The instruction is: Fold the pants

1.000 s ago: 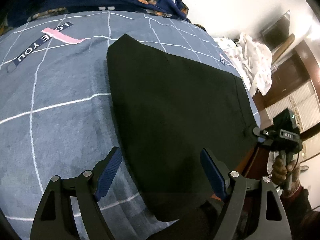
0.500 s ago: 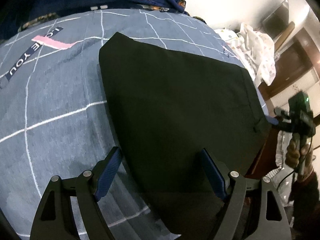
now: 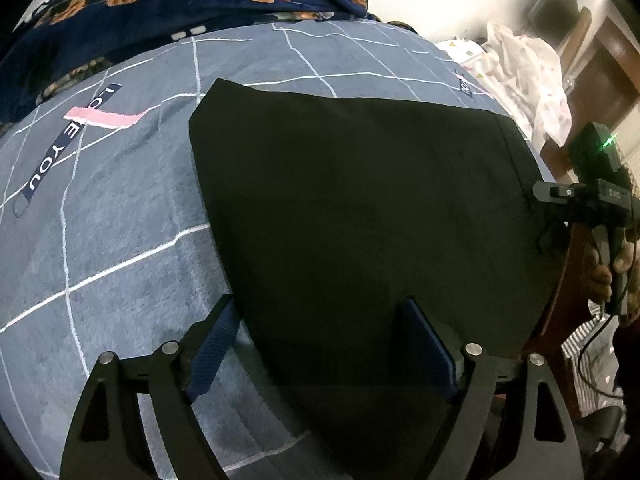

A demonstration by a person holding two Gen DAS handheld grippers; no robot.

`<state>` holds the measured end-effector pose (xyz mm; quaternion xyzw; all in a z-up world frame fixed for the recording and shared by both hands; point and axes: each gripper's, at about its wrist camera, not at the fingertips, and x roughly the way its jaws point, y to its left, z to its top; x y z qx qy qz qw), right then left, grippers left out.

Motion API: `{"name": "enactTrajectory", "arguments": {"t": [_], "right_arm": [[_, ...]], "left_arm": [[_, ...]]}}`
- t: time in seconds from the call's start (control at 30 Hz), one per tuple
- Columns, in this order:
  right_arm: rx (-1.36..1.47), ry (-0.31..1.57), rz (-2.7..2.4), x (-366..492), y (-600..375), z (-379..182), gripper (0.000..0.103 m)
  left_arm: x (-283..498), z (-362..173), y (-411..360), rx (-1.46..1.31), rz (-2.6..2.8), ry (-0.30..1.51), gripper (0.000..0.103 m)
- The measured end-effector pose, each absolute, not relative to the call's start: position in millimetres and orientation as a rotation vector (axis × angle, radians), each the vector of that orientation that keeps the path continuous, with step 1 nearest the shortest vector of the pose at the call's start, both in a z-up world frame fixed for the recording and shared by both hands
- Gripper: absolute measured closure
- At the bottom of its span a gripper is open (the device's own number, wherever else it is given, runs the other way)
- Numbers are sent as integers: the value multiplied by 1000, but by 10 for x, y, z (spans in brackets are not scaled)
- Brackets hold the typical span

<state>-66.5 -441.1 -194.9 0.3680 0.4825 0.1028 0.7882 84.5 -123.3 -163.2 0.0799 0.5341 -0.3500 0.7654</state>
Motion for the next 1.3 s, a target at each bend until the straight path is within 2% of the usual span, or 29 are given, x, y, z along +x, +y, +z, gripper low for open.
{"name": "enactTrajectory", "arguments": {"t": [0.23, 0.4, 0.77, 0.97, 1.03, 1.1, 1.3], "right_arm": [[793, 1053, 302, -548, -4397, -1962, 24], [832, 1059, 370, -448, -4422, -1995, 19], [879, 1071, 558, -375, -4382, -2039, 19], [784, 1117, 544, -280, -4242, -2011, 20], [763, 1136, 523, -268, -4236, -1998, 24], [721, 1159, 501, -270, -4230, -1988, 38], [745, 1159, 447, -308, -4325, -2060, 57]], "left_arm": [[867, -1647, -1311, 203, -768, 1154, 14], [891, -1674, -1370, 218, -789, 1150, 7], [906, -1684, -1424, 233, -860, 1117, 6], [903, -1689, -1460, 258, -889, 1096, 6], [901, -1689, -1450, 272, -897, 1093, 6], [896, -1690, -1441, 284, -899, 1090, 8], [882, -1690, -1446, 306, -897, 1084, 9]]}}
